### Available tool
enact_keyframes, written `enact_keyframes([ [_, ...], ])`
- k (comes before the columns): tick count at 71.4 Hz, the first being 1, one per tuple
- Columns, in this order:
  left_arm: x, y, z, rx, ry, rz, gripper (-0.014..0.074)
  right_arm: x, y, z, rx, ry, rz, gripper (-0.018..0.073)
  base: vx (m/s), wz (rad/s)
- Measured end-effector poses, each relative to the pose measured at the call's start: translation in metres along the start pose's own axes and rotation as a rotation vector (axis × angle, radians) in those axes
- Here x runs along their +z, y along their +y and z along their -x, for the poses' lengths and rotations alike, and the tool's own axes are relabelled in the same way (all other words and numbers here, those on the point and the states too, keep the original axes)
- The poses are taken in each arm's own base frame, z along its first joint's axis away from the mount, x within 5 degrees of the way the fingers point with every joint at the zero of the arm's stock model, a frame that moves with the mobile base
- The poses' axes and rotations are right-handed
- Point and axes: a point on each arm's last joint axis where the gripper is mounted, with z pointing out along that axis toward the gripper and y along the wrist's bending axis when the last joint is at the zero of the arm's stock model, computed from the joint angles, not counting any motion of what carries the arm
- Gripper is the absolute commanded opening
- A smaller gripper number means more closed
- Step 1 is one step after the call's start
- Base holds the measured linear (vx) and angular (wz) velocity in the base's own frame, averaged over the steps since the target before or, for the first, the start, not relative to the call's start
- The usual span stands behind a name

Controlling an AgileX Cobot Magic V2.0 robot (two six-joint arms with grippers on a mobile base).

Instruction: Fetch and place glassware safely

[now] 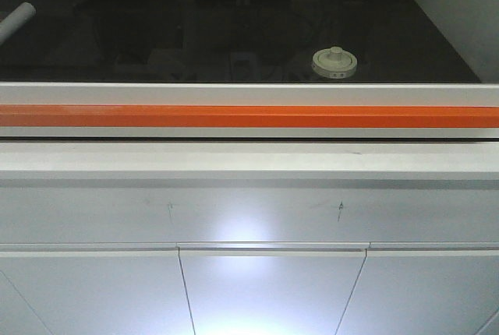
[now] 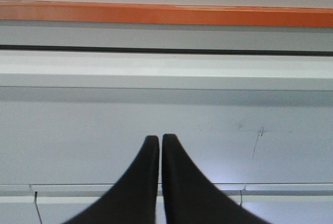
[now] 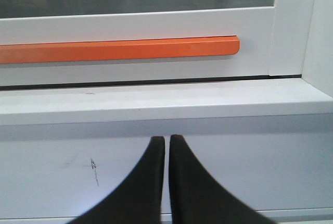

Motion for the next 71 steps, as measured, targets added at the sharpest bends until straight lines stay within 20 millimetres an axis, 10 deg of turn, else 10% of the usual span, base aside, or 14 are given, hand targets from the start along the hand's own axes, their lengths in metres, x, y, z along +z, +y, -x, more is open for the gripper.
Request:
enact_keyframes([
  [71,0.0,0.0,0.0,0.0,0.0,0.0,-0.0007,0.0,0.0,0.0,0.0,0.0,0.0,-0.0003,0.0,0.0],
])
